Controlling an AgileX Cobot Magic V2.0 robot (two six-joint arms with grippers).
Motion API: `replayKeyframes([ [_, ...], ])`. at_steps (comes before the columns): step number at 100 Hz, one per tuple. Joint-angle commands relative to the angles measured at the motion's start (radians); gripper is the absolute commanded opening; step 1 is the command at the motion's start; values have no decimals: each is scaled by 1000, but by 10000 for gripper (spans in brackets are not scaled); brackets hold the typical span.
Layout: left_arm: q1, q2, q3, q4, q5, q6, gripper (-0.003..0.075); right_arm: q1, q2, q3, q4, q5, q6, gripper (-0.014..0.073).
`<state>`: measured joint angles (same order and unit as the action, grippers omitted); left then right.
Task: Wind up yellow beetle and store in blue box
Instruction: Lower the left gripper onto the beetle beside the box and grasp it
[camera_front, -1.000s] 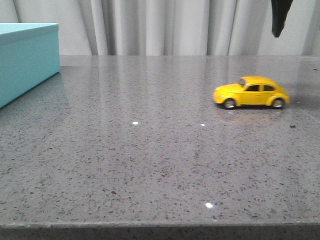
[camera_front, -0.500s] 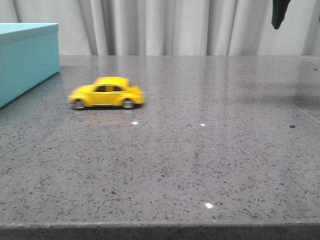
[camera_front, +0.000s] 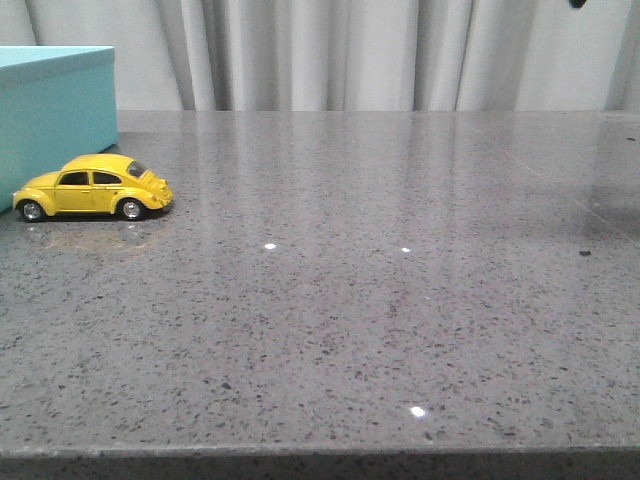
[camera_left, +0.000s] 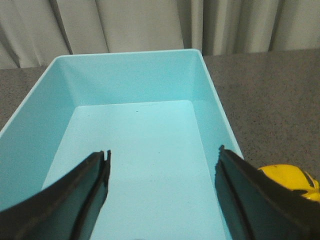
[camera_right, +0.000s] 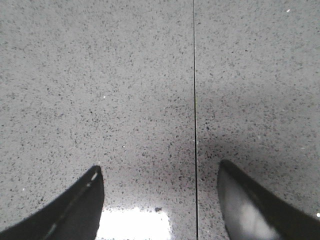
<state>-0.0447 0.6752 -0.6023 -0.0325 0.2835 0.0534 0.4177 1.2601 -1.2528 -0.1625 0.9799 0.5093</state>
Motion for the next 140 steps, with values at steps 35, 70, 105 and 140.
replayKeyframes([
  [35,-164,338,-430,-139,272,478,506,1,-147,-20,-20,-66,-14,487],
  [70,-325,656,-713,-137,603,873,506,1,-158,-20,-20,-71,-16,487],
  [105,-337,867,-791,-41,671,916,506,1,-158,-20,-20,-74,-30,487],
  [140,-337,966,-791,-36,660,935,506,1,-158,-20,-20,-76,-38,487],
])
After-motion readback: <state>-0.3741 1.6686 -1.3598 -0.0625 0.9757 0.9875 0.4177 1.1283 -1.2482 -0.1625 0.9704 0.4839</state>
